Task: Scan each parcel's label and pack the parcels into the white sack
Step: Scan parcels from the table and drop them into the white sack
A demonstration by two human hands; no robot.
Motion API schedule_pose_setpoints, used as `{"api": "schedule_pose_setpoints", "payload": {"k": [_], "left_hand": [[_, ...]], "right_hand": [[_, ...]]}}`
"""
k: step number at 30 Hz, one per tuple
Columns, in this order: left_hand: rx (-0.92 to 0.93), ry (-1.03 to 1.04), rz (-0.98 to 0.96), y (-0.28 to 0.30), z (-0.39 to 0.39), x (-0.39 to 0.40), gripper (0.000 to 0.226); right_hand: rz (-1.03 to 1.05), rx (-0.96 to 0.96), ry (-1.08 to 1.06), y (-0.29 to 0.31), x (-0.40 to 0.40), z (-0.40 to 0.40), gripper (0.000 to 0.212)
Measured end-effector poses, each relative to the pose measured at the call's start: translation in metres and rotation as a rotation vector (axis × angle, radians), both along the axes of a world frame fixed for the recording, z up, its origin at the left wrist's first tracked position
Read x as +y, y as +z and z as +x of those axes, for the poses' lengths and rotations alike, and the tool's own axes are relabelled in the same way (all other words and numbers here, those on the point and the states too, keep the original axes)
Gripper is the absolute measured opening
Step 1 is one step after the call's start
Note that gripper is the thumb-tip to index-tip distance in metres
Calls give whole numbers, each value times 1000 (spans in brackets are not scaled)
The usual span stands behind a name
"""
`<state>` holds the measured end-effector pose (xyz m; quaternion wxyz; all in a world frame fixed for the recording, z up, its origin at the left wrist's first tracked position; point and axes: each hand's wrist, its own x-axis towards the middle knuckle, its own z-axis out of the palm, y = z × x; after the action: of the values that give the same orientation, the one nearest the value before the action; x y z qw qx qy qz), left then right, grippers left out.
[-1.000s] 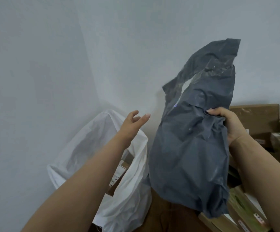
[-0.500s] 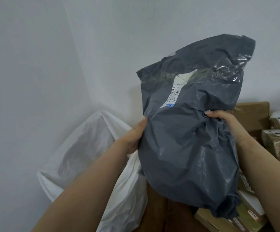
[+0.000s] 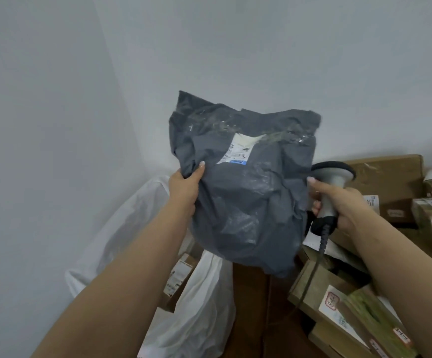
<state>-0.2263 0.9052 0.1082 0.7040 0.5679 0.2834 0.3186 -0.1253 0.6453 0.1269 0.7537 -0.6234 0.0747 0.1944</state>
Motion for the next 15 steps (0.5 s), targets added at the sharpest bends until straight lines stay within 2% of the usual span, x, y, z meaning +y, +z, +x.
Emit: {"api": "schedule_pose_setpoints", "payload": {"k": [2, 4, 9, 13, 15], "left_hand": [[13, 38, 109, -2, -5, 9, 7], [54, 43, 226, -7, -8, 18, 8], [215, 78, 393, -24, -2, 35, 34], [216, 144, 445, -20, -4, 26, 16], [260, 220, 486, -19, -7, 20, 16]], "right_hand": [[28, 2, -85, -2, -3, 4, 35], [39, -36, -75, 2, -3, 4, 35], [-58, -194, 292, 26, 13, -9, 32], [-69, -225, 441, 42, 28, -24, 38], [-56, -180, 459, 47, 33, -27, 42]]}}
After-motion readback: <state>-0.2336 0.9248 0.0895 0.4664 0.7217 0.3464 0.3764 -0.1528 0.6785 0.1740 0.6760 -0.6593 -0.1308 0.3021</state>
